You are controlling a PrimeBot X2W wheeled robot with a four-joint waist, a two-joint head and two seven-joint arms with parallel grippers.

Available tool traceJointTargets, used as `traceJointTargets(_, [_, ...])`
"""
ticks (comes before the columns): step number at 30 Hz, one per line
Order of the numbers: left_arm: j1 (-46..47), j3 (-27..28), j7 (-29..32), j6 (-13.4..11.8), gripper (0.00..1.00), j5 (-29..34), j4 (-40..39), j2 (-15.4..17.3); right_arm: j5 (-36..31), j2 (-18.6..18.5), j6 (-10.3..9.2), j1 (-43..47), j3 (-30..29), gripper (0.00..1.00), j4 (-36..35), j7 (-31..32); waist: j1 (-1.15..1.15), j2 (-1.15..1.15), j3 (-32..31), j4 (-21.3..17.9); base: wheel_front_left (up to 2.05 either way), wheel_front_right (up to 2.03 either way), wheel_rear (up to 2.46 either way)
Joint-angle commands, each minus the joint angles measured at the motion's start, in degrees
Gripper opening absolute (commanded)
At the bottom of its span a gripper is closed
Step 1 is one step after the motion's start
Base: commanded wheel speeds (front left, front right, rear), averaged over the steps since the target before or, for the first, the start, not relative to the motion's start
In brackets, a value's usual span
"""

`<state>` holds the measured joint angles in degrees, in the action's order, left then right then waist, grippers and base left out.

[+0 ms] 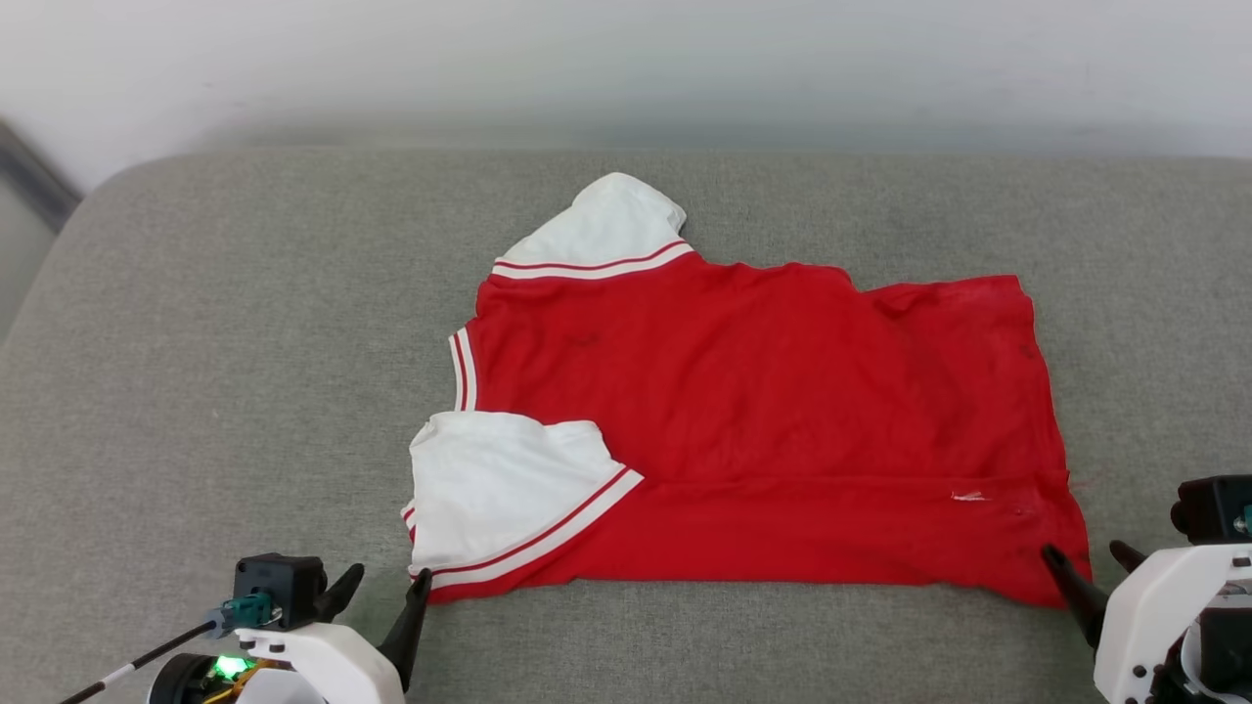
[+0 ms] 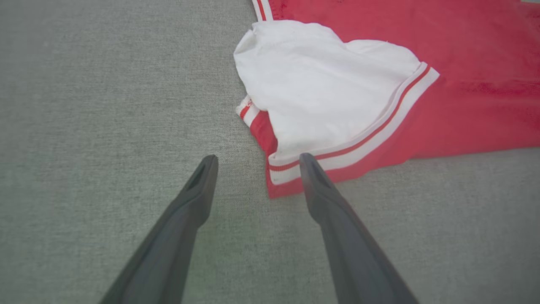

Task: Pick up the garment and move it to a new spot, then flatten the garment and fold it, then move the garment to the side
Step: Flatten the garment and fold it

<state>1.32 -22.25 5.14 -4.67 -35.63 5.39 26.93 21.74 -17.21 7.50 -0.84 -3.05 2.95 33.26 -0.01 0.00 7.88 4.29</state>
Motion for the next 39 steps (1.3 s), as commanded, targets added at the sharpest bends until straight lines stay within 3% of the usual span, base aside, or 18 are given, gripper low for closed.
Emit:
traceJointTargets(1, [-0.4, -0.2, 0.5, -0.5, 1.00, -0.3, -0.9, -0.2, -0.6, 1.2, -0.02, 0.2, -0.7, 1.00, -1.4, 0.4, 0.01, 0.00, 0.8, -0.4, 0.00, 0.00, 0.00])
traceJointTargets(10, [1.5, -0.7, 1.7, -4.3, 1.00, 2.2, 0.1, -0.5, -2.0, 4.4, -0.02, 0.7, -2.4, 1.00, -6.8, 2.4, 0.01, 0.00, 4.3, -1.6, 0.00, 0.00, 0.00])
traceJointTargets(18, [2.1, -3.9, 5.8, -3.2, 1.00, 2.3, 4.0, -0.9, -2.3, 4.5, -0.02, 0.6, -2.2, 1.00, -9.3, 2.8, 0.01, 0.00, 5.9, -2.0, 0.00, 0.00, 0.00])
traceJointTargets(19, [2.1, -4.4, 6.3, -2.5, 0.65, 2.0, 4.5, -1.2, -2.3, 4.4, -0.02, 0.5, -2.2, 1.00, -9.5, 2.8, 0.01, 0.00, 6.1, -2.0, 0.00, 0.00, 0.00])
traceJointTargets(20, [2.2, -5.1, 6.4, -1.8, 0.00, 1.9, 4.8, -1.4, -2.4, 4.2, -0.02, 0.5, -2.1, 1.00, -9.7, 2.9, 0.01, 0.00, 6.1, -2.0, 0.00, 0.00, 0.00])
traceJointTargets(25, [2.9, -5.3, 5.0, -0.2, 0.00, 1.2, 5.1, -1.8, -3.3, 3.5, -0.02, 1.6, -2.7, 1.00, -10.0, 3.7, 0.01, 0.00, 5.1, -0.9, 0.00, 0.00, 0.00])
traceJointTargets(39, [1.7, -4.7, 3.6, -1.0, 0.00, 2.2, -4.8, 0.3, -8.7, 4.7, -0.02, 0.6, -5.9, 1.00, -4.9, 7.5, 0.01, 0.00, 4.6, 2.9, 0.00, 0.00, 0.00])
